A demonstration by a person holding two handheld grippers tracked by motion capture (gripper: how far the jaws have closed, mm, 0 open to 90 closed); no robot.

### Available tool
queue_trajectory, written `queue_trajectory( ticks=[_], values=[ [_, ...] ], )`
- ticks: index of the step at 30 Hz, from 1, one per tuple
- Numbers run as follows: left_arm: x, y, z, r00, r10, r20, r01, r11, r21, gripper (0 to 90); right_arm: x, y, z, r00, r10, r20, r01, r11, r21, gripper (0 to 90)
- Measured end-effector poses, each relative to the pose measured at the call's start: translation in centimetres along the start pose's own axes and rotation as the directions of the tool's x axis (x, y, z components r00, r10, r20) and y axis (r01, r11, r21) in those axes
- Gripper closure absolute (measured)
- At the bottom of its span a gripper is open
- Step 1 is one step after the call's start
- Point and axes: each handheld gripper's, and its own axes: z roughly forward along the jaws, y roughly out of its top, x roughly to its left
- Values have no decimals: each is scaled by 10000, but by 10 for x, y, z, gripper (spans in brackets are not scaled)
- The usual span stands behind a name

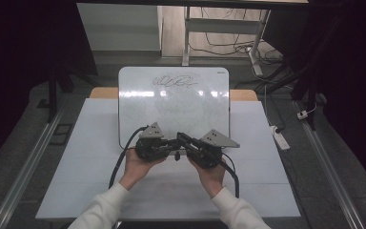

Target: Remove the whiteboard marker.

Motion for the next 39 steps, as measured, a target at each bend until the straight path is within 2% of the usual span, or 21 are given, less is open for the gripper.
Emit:
queue_trajectory(
  ticks=[2, 5, 6, 7, 9, 12, 14, 15, 18, 19, 21, 22, 23, 24, 25, 27, 28, 29, 33, 38, 39],
  values=[
    [0, 0, 0, 10000, 22, -44, -22, 10000, 22, 812, -1, 1, 0, 9999, 7, -126, -7, 10000, 30, 788],
    [0, 0, -2, 9999, 158, 8, -158, 9997, 193, 814, -6, 3, -5, 9986, -246, -469, 245, 9997, -39, 648],
    [1, 0, -4, 9997, 238, 28, -239, 9994, 262, 814, -6, 3, -5, 9986, -246, -469, 245, 9997, -39, 648],
    [2, -1, -7, 9991, 364, 209, -370, 9988, 325, 814, -16, 6, -12, 9947, -432, -932, 432, 9991, -26, 562],
    [5, 0, -11, 9981, 438, 432, -456, 9981, 412, 815, -28, 8, -18, 9893, -520, -1360, 583, 9974, 429, 498],
    [7, 1, -15, 9945, 523, 903, -579, 9965, 604, 814, -46, 7, -29, 9793, -538, -1953, 727, 9932, 909, 470],
    [7, 2, -15, 9935, 542, 1005, -609, 9960, 653, 814, -54, 5, -33, 9718, -595, -2280, 900, 9880, 1257, 454],
    [7, 3, -14, 9898, 599, 1293, -698, 9948, 736, 814, -59, 3, -35, 9694, -647, -2370, 1026, 9832, 1511, 448],
    [6, 5, -13, 9860, 738, 1498, -869, 9927, 833, 814, -66, -3, -37, 9626, -638, -2633, 1196, 9722, 2015, 446],
    [4, 7, -12, 9817, 848, 1708, -1015, 9906, 914, 814, -68, -5, -37, 9587, -686, -2759, 1325, 9664, 2201, 446],
    [4, 9, -11, 9791, 912, 1820, -1100, 9893, 960, 814, -69, -9, -36, 9530, -757, -2934, 1523, 9568, 2478, 446],
    [3, 10, -9, 9756, 996, 1959, -1214, 9873, 1025, 814, -69, -9, -36, 9530, -757, -2934, 1523, 9568, 2478, 446],
    [2, 12, -8, 9728, 1039, 2072, -1281, 9860, 1066, 814, -68, -12, -33, 9425, -837, -3237, 1776, 9457, 2724, 446],
    [2, 13, -6, 9702, 1098, 2162, -1362, 9844, 1110, 814, -68, -12, -33, 9425, -837, -3237, 1776, 9457, 2724, 446],
    [1, 16, -4, 9659, 1187, 2299, -1486, 9819, 1176, 814, -65, -14, -29, 9327, -883, -3498, 1977, 9362, 2906, 447],
    [1, 17, -2, 9632, 1213, 2398, -1533, 9809, 1195, 814, -62, -16, -26, 9221, -862, -3772, 2121, 9280, 3063, 450],
    [0, 18, 0, 9611, 1220, 2478, -1555, 9805, 1203, 814, -62, -16, -26, 9221, -862, -3772, 2121, 9280, 3063, 450],
    [0, 19, 1, 9576, 1301, 2572, -1665, 9781, 1250, 814, -59, -18, -23, 9136, -899, -3965, 2277, 9211, 3159, 456],
    [-2, 20, 8, 9445, 1475, 2936, -1949, 9709, 1393, 814, -53, -23, -17, 8983, -816, -4317, 2383, 9160, 3227, 482],
    [-2, 20, 10, 9375, 1498, 3141, -2017, 9695, 1395, 813, -49, -26, -13, 8855, -785, -4579, 2482, 9131, 3235, 535],
    [-2, 20, 11, 9365, 1492, 3174, -2013, 9697, 1380, 813, -49, -27, -11, 8795, -825, -4687, 2544, 9138, 3165, 576]
  ],
)
